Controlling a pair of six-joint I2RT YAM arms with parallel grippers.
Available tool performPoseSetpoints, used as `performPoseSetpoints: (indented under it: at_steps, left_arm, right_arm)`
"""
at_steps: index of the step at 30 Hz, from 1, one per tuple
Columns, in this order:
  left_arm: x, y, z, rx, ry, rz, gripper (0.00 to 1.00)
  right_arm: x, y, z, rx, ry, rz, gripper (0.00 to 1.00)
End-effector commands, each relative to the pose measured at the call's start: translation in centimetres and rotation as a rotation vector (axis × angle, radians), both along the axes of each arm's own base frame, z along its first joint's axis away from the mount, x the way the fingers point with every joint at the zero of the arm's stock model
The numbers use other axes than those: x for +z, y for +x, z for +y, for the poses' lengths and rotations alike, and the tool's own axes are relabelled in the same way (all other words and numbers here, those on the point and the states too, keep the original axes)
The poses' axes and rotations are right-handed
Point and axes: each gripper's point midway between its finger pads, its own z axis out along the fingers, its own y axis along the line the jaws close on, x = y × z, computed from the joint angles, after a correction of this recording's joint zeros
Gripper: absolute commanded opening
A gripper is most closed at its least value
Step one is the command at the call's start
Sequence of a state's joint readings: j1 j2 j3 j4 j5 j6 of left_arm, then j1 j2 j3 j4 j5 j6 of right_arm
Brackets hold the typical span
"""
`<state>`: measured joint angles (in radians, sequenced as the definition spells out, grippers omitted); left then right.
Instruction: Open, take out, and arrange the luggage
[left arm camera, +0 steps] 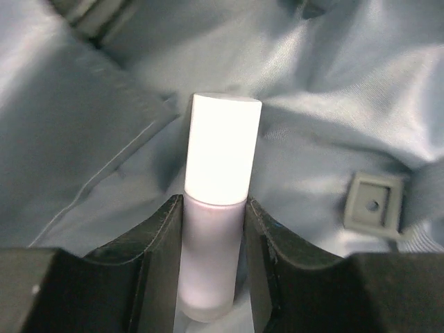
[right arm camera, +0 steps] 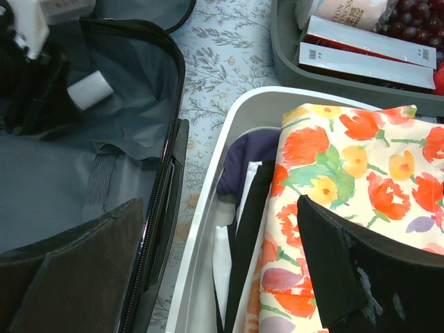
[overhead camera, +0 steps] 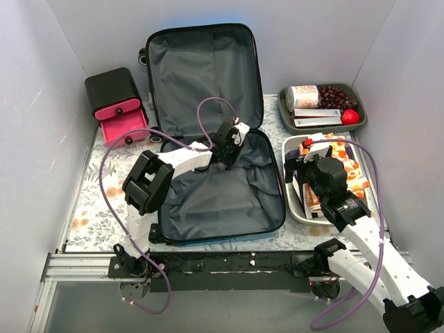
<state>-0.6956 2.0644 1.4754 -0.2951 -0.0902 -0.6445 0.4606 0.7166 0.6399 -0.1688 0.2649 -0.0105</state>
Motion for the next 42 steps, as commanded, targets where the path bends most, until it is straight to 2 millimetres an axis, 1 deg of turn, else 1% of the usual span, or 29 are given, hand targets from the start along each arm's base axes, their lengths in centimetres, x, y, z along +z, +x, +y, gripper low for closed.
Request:
performPoseSetpoints:
  at_steps: [1,2,3,4,5,6,8,9,10,11,12,13,14,15,16,18,19,21,23,24,26,27,29,30,32,33,34,39,42]
  left_arm:
    - [12.9,0.4,0.2,0.040,-0.184,-0.224,0.00]
    - [13.1,-0.2,0.7,0.038,-0.190,-0.231,0.00]
    - [16.1,-0.9,1.4,0.044,-0.232,-0.287,0.00]
    - [17.5,-1.1,1.9,0.067,-0.264,-0.315,0.00]
    - [17.7,-1.3,3.1,0.110,-0.257,-0.332,0.00]
    - [20.5,-1.6,4.5,0.158,-0.291,-0.383,0.00]
    - [22.5,-1.6,6.8,0.295,-0.341,-0.418,0.00]
    - [23.3,-0.7,10.1,0.450,-0.314,-0.475,0.00]
    - [25.0,-0.8,12.1,0.531,-0.341,-0.510,0.00]
    - [25.6,-0.6,13.7,0.610,-0.352,-0.522,0.00]
    - [26.8,0.2,16.9,0.780,-0.418,-0.546,0.00]
    - [27.1,0.1,19.3,0.888,-0.442,-0.537,0.00]
    - [27.0,0.2,21.4,1.007,-0.475,-0.530,0.00]
    - [27.0,0.9,25.0,1.210,-0.588,-0.522,0.00]
    - [26.3,0.3,27.4,1.310,-0.564,-0.503,0.00]
    - [25.0,0.8,31.1,1.484,-0.617,-0.481,0.00]
    - [24.9,0.8,31.9,1.524,-0.615,-0.470,0.00]
    - [22.7,1.0,33.9,1.644,-0.565,-0.454,0.00]
    - [22.0,1.7,35.0,1.735,-0.620,-0.420,0.00]
    - [20.5,2.0,36.4,1.787,-0.600,-0.399,0.00]
    - [19.3,2.4,38.0,1.884,-0.647,-0.382,0.00]
    - [18.0,3.0,38.6,1.916,-0.637,-0.371,0.00]
    - [18.0,4.3,39.6,1.944,-0.681,-0.371,0.00]
    - [16.7,4.8,39.9,1.970,-0.657,-0.343,0.00]
    - [16.2,5.6,40.1,2.019,-0.682,-0.333,0.00]
    - [16.8,6.0,41.5,2.053,-0.699,-0.351,0.00]
    - [15.5,6.6,41.9,2.070,-0.679,-0.332,0.00]
    - [14.6,9.1,42.6,2.089,-0.731,-0.321,0.00]
    - [13.9,9.2,42.7,2.141,-0.767,-0.314,0.00]
  right_arm:
    - [1.3,0.3,-0.1,-0.016,0.019,-0.049,0.98]
    - [1.3,0.3,-0.1,-0.019,0.019,-0.052,0.98]
    - [1.3,0.3,-0.1,-0.018,0.019,-0.054,0.98]
    - [1.3,0.3,-0.1,-0.020,0.019,-0.056,0.98]
    - [1.3,0.3,-0.1,-0.018,0.020,-0.057,0.98]
    - [1.3,0.3,-0.1,-0.020,0.019,-0.056,0.98]
    - [1.4,0.4,-0.1,-0.020,0.020,-0.055,0.98]
    - [1.4,0.4,-0.1,-0.020,0.021,-0.057,0.98]
    - [1.5,0.4,-0.1,-0.022,0.021,-0.058,0.98]
    - [1.5,0.4,-0.1,-0.022,0.024,-0.059,0.98]
    - [1.6,0.5,-0.1,-0.022,0.024,-0.061,0.98]
    - [1.5,0.5,-0.1,-0.021,0.024,-0.059,0.98]
    - [1.6,0.5,0.0,-0.021,0.025,-0.060,0.98]
    - [1.4,0.5,0.0,-0.020,0.022,-0.055,0.98]
    - [1.4,0.6,0.0,-0.019,0.022,-0.055,0.98]
    - [1.3,0.6,0.2,-0.012,0.022,-0.050,0.98]
    - [1.3,0.6,0.2,-0.009,0.023,-0.049,0.98]
    - [1.2,0.6,0.2,-0.012,0.021,-0.047,0.98]
    - [1.2,0.5,0.0,-0.019,0.017,-0.044,0.98]
    - [1.3,0.5,0.0,-0.020,0.017,-0.045,0.98]
    - [1.3,0.4,-0.2,-0.028,0.016,-0.048,0.98]
    - [1.3,0.4,-0.2,-0.028,0.017,-0.049,0.98]
    - [1.4,0.4,0.0,-0.017,0.018,-0.053,0.98]
    - [1.4,0.4,0.0,-0.016,0.015,-0.052,0.98]
    - [1.5,0.5,-0.4,-0.033,0.006,-0.052,0.98]
    - [1.5,0.5,-0.4,-0.035,0.002,-0.050,0.98]
    - [1.4,0.6,-0.5,-0.039,-0.003,-0.050,0.98]
    - [1.1,0.6,-0.8,-0.050,-0.015,-0.046,0.98]
    - [0.9,0.8,-0.8,-0.056,-0.020,-0.040,0.98]
